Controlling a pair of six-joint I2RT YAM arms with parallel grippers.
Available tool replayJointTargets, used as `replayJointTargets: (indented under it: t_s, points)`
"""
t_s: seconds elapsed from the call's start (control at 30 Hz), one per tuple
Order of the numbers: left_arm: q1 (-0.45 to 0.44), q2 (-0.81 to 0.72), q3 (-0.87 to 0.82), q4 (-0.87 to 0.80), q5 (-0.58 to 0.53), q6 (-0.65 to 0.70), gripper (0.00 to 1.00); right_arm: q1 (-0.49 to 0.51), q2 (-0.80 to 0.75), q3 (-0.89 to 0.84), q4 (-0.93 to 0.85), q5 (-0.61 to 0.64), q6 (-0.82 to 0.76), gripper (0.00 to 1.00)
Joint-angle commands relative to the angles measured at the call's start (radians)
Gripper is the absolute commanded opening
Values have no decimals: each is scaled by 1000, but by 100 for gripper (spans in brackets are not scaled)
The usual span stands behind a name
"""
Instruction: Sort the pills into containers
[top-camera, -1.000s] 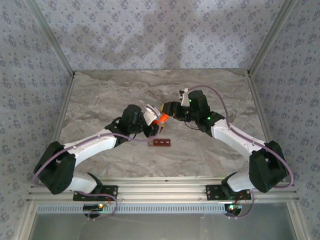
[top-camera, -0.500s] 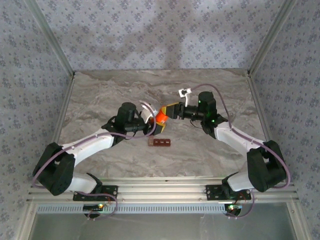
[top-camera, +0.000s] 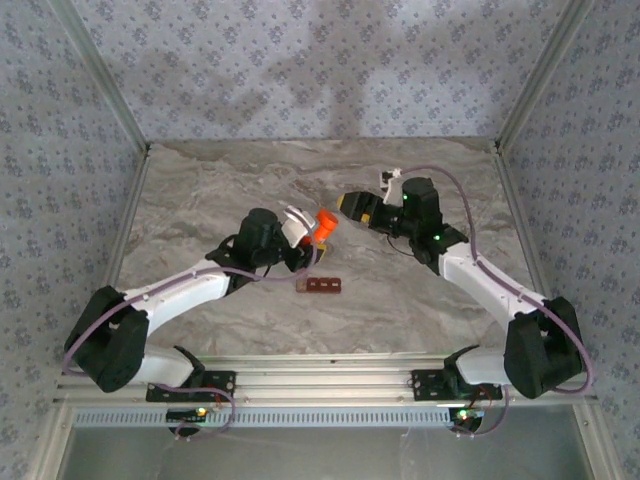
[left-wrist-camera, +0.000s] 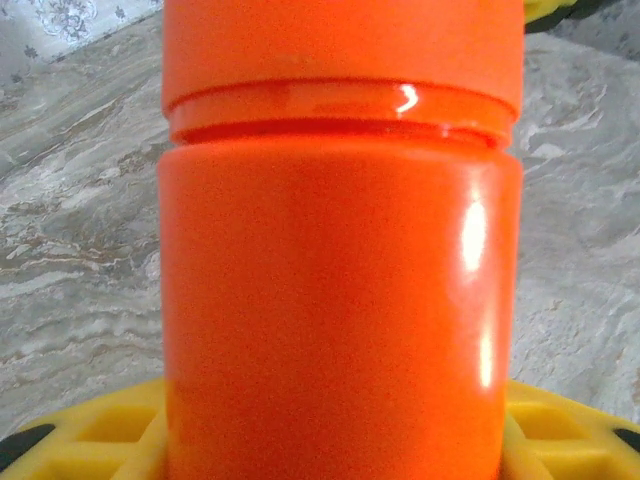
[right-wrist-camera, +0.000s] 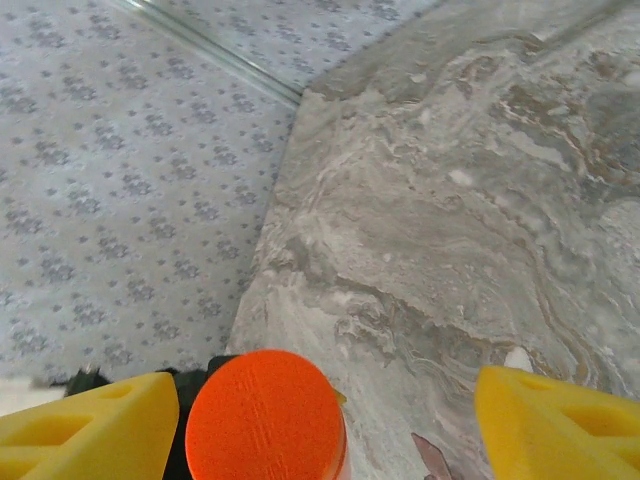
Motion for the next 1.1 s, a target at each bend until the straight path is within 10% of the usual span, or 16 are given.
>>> replayJointTargets:
  t_s: [0.0, 0.5, 0.77, 1.07]
  points:
    - [-21, 5, 35, -14, -64, 59, 0, 23, 37, 66, -91, 72, 56, 80]
    - [-38, 28, 49, -4, -69, 62, 0, 111, 116, 92, -72, 58, 79, 75]
    - [-37, 19, 46, 10, -69, 51, 0, 115, 120, 58, -24, 41, 77, 45]
    - [48, -44, 16, 76, 195, -90, 0, -1, 140, -105, 488, -239, -129, 41]
